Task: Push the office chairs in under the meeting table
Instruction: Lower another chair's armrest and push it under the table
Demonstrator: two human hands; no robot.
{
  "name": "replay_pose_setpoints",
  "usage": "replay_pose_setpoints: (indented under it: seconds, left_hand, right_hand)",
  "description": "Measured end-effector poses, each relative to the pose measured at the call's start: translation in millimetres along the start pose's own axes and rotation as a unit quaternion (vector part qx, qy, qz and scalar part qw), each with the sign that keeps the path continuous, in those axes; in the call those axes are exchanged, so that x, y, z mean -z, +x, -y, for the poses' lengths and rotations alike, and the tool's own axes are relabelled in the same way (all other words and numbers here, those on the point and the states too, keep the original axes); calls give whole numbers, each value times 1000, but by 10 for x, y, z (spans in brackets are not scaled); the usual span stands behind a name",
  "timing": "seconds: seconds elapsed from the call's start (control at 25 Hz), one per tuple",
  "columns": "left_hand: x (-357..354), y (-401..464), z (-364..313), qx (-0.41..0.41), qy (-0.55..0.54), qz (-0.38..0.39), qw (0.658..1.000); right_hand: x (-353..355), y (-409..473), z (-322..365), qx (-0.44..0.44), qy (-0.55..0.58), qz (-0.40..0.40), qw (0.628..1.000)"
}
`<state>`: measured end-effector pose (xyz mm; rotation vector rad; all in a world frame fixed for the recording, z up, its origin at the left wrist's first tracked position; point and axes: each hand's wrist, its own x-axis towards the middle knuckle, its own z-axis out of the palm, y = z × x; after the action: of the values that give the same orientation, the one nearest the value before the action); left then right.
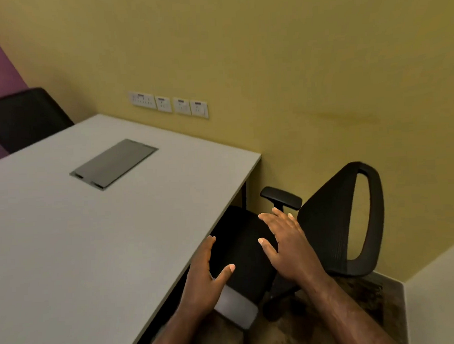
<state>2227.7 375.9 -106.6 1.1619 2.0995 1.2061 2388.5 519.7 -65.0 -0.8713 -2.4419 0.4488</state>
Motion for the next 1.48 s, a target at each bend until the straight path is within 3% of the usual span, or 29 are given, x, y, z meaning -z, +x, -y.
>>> replay_pose_setpoints:
  seconds: [0.56, 0.96, 1.2, 1.48]
  left_hand:
    - [331, 542, -930, -163, 35, -10, 986]
    - [-500, 634, -1645, -167, 50, 33, 984]
    - [-1447, 566, -2055, -110, 51, 52, 991]
    - [-2455, 421, -2243, -12, 76, 167, 983]
  right_hand:
    - [955, 122, -203, -45, -55, -81, 994]
    - [1647, 41, -1165, -120, -37, -97, 987]
    - [1838, 93, -2182, -69, -21, -12, 997]
    - [1716, 133, -3041, -27, -47, 110, 992]
